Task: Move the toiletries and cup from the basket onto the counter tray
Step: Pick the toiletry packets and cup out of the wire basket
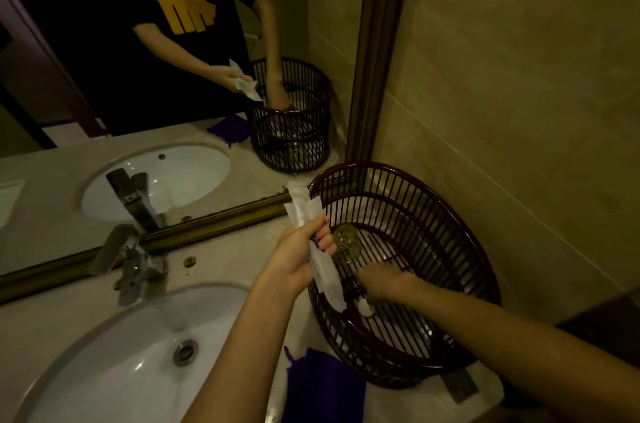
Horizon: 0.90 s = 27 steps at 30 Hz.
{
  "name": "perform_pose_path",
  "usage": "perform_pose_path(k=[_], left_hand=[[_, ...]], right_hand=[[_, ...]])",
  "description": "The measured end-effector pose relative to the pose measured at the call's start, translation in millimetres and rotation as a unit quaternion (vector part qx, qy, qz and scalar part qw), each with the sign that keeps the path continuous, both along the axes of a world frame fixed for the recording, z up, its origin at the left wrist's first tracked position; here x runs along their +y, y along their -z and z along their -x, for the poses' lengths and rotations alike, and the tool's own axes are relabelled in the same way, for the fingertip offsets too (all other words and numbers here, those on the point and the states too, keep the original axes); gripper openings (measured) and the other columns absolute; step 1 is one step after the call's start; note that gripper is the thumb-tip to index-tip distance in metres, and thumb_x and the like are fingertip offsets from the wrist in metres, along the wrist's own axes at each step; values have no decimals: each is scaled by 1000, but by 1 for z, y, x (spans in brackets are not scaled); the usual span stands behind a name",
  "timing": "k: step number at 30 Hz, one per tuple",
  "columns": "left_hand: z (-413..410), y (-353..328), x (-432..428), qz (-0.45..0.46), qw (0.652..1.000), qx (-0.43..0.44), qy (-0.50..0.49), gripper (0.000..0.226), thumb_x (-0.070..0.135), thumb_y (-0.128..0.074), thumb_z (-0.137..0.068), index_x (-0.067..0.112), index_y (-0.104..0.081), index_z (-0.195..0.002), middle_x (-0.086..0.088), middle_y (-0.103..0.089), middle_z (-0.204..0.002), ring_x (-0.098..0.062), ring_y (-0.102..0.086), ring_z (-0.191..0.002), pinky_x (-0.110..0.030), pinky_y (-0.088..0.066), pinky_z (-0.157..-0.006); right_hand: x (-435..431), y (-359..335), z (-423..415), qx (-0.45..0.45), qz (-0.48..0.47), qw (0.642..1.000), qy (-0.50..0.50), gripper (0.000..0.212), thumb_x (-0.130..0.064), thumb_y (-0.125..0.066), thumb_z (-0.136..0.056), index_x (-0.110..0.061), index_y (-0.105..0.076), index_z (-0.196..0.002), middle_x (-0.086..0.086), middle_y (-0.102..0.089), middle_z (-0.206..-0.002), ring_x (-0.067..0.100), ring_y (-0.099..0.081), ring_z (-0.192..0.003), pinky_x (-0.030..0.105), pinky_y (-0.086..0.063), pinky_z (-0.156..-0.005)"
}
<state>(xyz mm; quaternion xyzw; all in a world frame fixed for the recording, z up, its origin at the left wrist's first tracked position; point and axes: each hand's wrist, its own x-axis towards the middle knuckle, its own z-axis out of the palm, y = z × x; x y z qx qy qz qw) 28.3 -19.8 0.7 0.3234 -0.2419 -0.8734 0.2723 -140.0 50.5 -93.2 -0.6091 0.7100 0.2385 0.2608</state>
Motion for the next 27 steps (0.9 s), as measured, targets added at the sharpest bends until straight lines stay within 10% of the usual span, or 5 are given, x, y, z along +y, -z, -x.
perform_pose_path(k=[8, 19, 27], left_hand=[[0, -6, 2, 10, 1000, -4, -3, 4, 9, -56, -95, 8, -53, -93, 0, -41, -61, -10, -39, -51, -24, -34, -50], [0, -11, 3, -7, 1000, -9, 10, 16, 15, -67, -86, 11, -52, -86, 0, -38, -61, -11, -38, -49, -24, -35, -48], [-3, -20, 3, -37, 998, 27, 32, 48, 52, -63, -89, 4, -58, -90, -4, -39, -61, -15, -39, -52, -27, -32, -52]], right_hand=[[-4, 44, -4, -6, -88, 996, 34, 41, -25, -65, -93, -7, -59, -130, 15, -60, -131, 31, -60, -115, 42, -52, -99], [-21, -12, 27, -87, 44, 984, 151, 29, -17, -66, -92, -11, -66, -121, 9, -68, -115, 24, -66, -100, 34, -56, -80], [7, -153, -2, -427, 420, 755, 267, 15, -9, -74, -88, -15, -65, -98, 5, -70, -85, 11, -67, -78, 13, -50, -65]])
